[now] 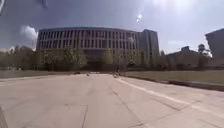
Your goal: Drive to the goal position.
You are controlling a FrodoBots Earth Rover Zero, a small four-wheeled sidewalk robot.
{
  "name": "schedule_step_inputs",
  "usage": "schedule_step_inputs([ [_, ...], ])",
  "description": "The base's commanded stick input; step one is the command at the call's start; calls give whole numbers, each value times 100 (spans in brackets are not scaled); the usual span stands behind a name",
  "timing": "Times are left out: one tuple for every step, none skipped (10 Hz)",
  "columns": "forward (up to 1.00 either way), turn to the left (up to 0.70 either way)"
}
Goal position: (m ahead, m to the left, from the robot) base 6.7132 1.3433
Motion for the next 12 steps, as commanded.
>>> schedule_step_inputs([
  [70,6],
  [70,6],
  [70,6],
  [70,6],
  [70,6],
  [70,6],
  [70,6],
  [70,6],
  [70,6],
  [70,6],
  [70,6],
  [70,6],
])
